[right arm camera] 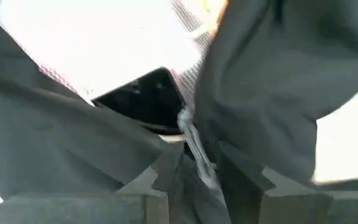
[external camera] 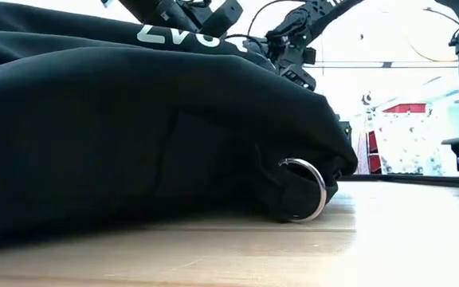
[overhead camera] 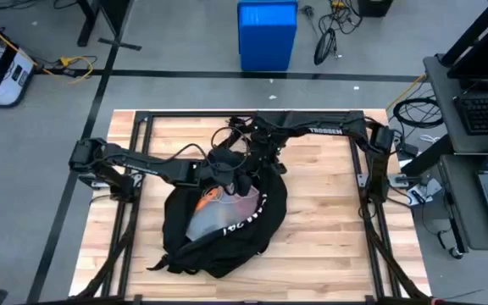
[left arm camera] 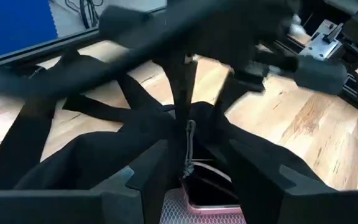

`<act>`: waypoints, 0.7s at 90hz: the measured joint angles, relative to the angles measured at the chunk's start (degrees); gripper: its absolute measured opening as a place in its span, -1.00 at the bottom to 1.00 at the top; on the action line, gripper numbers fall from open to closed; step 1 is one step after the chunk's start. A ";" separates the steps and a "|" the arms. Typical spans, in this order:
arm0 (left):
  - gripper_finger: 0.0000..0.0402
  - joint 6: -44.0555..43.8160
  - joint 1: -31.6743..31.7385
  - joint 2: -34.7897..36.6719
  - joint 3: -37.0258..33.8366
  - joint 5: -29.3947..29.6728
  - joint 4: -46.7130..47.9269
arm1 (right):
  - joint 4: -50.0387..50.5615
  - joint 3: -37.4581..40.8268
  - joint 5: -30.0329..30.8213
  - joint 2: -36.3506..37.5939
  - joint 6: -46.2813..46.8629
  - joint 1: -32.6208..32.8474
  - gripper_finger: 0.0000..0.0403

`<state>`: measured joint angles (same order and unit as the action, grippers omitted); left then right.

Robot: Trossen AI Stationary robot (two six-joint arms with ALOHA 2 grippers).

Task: Unpack backpack
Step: Close the black backpack

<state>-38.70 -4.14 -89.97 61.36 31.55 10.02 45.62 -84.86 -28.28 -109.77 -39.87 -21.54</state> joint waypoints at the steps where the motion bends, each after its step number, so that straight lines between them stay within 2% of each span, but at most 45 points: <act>1: -0.25 0.00 0.00 0.00 0.00 0.00 0.00 | -0.15 0.00 0.17 -0.07 0.01 0.19 -0.62; 27: -0.25 -0.02 0.00 -0.02 0.00 -0.09 0.11 | -0.62 -0.02 9.01 -5.07 3.88 2.54 -0.62; 63: -0.25 0.02 -0.07 -0.02 0.00 -1.40 -0.03 | -0.22 -0.08 10.00 -6.37 3.29 2.52 -0.62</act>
<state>-38.68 -4.21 -90.00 61.36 30.15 9.99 45.39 -84.94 -18.28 -116.14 -36.59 -19.03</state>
